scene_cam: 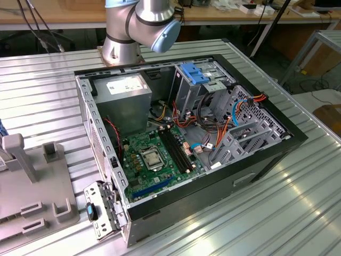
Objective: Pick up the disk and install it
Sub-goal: 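Pick up the disk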
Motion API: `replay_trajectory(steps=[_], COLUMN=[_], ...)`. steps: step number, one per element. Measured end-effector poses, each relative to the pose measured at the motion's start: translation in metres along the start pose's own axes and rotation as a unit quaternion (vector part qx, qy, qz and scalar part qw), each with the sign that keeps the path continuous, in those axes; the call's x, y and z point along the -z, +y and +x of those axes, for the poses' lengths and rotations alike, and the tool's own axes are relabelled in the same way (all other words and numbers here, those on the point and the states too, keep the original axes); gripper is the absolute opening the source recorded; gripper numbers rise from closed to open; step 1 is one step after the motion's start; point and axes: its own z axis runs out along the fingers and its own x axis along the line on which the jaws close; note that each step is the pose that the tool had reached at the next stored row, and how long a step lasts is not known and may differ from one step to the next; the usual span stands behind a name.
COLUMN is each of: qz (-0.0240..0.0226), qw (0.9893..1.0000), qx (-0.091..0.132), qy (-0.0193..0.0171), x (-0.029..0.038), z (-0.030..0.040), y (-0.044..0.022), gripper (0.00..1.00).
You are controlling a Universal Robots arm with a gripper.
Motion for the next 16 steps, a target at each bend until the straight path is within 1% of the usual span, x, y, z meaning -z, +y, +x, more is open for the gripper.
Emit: replay_trajectory(steps=[1, 2, 3, 5, 6, 7, 9, 10, 11, 12, 13, 14, 16], qz=[0.0000, -0.0003, -0.0008, -0.0016, -0.0021, -0.0027, -0.0039, -0.0042, -0.0047, -0.0050, -0.0056, -0.0065, -0.0072], qw=[1.0000, 1.0000, 0.9998, 0.9992, 0.9986, 0.9977, 0.9953, 0.9943, 0.9929, 0.9918, 0.9898, 0.9866, 0.9831], qx=[0.000, 0.007, 0.020, 0.039, 0.052, 0.068, 0.097, 0.106, 0.119, 0.127, 0.142, 0.163, 0.183], qy=[0.0000, 0.0004, 0.0012, 0.0023, 0.0032, 0.0041, 0.0058, 0.0064, 0.0071, 0.0076, 0.0085, 0.0097, 0.0109], x=[0.0000, 0.0000, 0.0000, 0.0000, 0.0000, 0.0000, 0.0000, 0.0000, 0.0000, 0.0000, 0.0000, 0.0000, 0.0000], z=[0.0001, 0.0002, 0.0002, 0.0002, 0.0002, 0.0002, 0.0002, 0.0002, 0.0001, 0.0002, 0.0001, 0.0002, 0.0002], y=[0.0000, 0.0001, 0.0000, 0.0000, 0.0000, 0.0000, 0.0000, 0.0000, 0.0000, 0.0000, 0.0000, 0.0000, 0.0000], gripper=[0.11, 0.11, 0.11, 0.11, 0.11, 0.11, 0.11, 0.11, 0.11, 0.11, 0.11, 0.11, 0.11])
